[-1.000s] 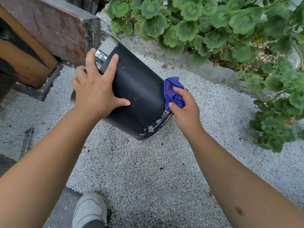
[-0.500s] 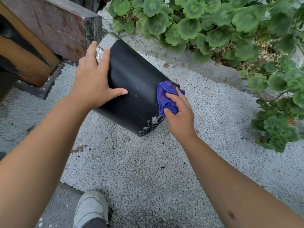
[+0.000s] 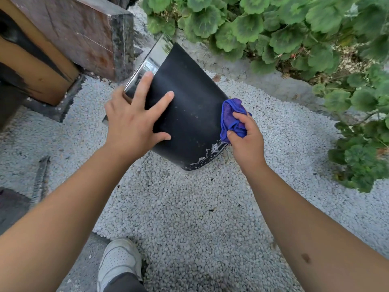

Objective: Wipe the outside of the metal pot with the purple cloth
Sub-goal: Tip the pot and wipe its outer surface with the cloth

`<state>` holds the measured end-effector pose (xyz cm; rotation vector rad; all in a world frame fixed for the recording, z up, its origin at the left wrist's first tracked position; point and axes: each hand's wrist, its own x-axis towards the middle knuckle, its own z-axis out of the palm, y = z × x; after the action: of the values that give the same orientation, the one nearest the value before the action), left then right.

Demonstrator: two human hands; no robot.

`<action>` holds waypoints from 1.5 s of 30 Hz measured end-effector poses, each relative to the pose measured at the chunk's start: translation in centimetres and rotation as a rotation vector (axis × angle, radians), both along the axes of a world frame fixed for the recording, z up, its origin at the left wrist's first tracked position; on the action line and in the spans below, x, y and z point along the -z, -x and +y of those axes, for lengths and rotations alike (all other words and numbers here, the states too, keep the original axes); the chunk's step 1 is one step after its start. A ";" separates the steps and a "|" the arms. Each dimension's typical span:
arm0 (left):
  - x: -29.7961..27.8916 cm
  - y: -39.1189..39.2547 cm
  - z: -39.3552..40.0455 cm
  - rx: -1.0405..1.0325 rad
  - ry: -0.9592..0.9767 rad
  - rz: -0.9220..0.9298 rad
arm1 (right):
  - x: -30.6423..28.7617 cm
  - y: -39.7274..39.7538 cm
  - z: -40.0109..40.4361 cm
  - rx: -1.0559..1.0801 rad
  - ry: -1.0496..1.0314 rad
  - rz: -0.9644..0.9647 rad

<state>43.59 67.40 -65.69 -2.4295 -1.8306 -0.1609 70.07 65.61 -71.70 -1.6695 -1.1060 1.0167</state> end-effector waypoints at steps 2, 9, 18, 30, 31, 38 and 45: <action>-0.5 -0.7 0.6 0.006 0.004 0.021 | 0.4 -0.2 -0.3 0.027 0.019 0.022; -1.5 -1.3 2.5 -0.048 0.042 0.049 | 1.2 2.2 -1.6 0.058 -0.007 0.031; -1.3 -0.6 3.9 -0.079 0.047 0.073 | 2.2 3.7 -3.4 -0.084 -0.052 -0.125; 2.0 6.6 0.1 -0.019 0.168 -0.255 | 1.0 2.8 -0.6 -0.161 -0.004 -0.022; 2.3 6.4 -0.1 0.027 0.144 -0.240 | 0.9 2.7 -0.4 -0.155 0.001 0.003; -0.6 4.8 2.0 0.191 0.099 -0.141 | 0.3 1.8 0.5 -0.049 0.080 0.173; -4.4 3.0 2.8 0.273 0.190 0.015 | 0.4 0.5 1.2 -0.104 0.178 0.182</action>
<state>40.54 70.18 -61.33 -2.7956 -1.5646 0.0138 69.53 66.81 -72.13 -1.6334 -1.0143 1.3394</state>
